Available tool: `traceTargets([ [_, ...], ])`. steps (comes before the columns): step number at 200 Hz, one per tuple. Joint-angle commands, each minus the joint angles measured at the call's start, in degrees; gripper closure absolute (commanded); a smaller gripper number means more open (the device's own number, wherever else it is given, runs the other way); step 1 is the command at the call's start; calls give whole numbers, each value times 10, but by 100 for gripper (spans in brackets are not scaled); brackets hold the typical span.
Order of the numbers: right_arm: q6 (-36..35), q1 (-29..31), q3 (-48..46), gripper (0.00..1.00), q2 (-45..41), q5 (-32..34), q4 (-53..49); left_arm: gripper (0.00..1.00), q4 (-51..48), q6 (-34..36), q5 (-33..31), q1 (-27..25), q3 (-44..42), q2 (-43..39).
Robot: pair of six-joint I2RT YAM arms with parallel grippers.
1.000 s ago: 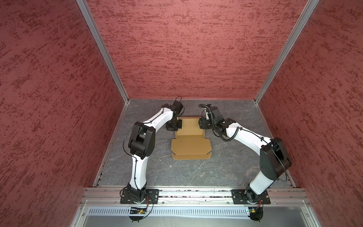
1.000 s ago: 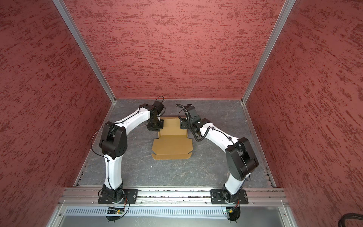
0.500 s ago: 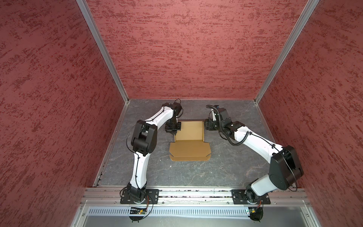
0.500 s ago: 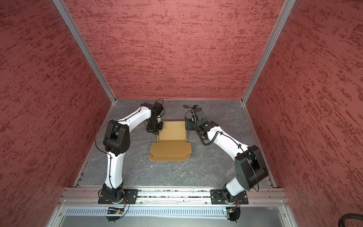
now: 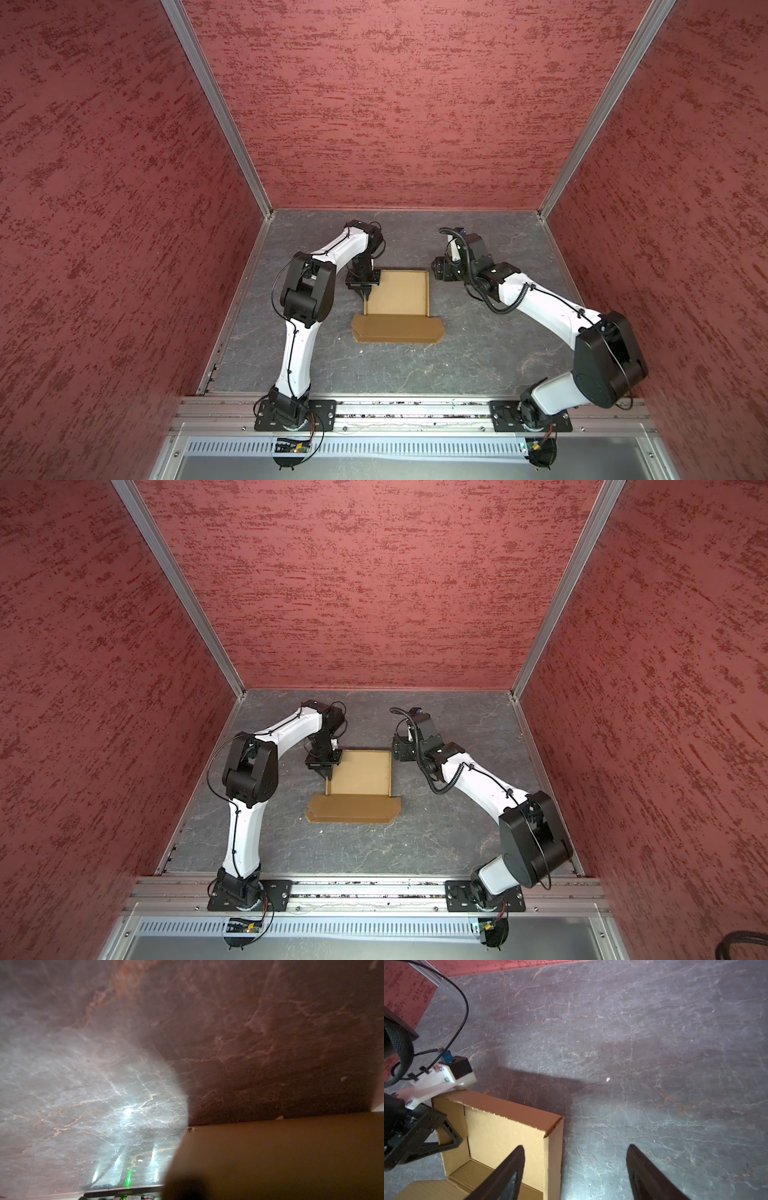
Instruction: Fold the paper box
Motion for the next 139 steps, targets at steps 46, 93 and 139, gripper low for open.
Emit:
traceTargets([
  [46, 11, -8, -20, 22, -18, -16, 33, 68, -2, 1, -8, 1, -2, 8],
  [93, 16, -8, -20, 22, -8, -23, 39, 48, -1, -11, -43, 6, 34, -32],
  [139, 14, -8, -22, 22, -11, -9, 30, 38, -6, -12, -84, 25, 128, -73],
])
